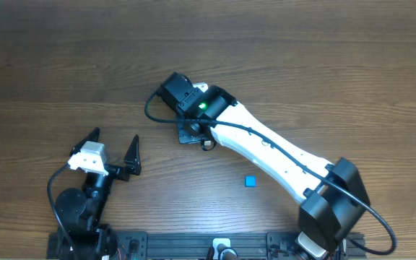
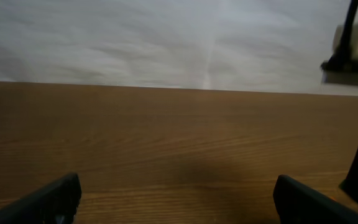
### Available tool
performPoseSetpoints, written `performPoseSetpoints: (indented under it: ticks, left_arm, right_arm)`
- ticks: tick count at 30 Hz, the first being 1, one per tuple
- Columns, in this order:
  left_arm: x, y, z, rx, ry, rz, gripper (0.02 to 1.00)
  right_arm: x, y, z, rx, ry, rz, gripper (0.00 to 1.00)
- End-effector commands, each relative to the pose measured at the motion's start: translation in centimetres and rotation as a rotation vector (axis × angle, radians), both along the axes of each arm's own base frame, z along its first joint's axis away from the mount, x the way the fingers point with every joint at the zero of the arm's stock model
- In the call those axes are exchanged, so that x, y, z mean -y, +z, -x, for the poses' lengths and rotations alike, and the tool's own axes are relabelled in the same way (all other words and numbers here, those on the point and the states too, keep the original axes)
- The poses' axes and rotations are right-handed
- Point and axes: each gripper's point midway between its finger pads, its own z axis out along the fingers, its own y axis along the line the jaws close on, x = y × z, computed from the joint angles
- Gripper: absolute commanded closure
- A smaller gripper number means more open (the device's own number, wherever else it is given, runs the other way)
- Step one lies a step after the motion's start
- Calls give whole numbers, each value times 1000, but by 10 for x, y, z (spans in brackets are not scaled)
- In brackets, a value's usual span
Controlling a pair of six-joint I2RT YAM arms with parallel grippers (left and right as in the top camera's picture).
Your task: Stack Cubes
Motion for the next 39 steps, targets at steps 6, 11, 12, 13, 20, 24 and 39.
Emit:
performPoseSetpoints:
  ticks: [6, 11, 12, 13, 20, 24, 39]
  left_arm:
    - [1, -1, 0, 4, -6, -14, 20]
    - [1, -1, 0, 4, -6, -14, 20]
    - [1, -1, 0, 4, -6, -14, 18]
    - [1, -1, 0, 4, -6, -14, 18]
    - [1, -1, 0, 4, -6, -14, 23]
    - [1, -1, 0, 4, -6, -14, 18]
    - [1, -1, 0, 4, -6, -14, 18]
  right_arm:
    - [14, -25, -13, -25, -91, 81, 987]
    - [19, -31, -18, -36, -109, 93, 987]
    - [19, -31, -19, -35, -110, 92, 987]
    - [20, -32, -19, -36, -112, 94, 987]
    - [19, -34, -21, -36, -115, 92, 980]
    - [19, -34, -21, -35, -115, 91, 978]
    - [17, -45, -29, -33, -123, 95, 972]
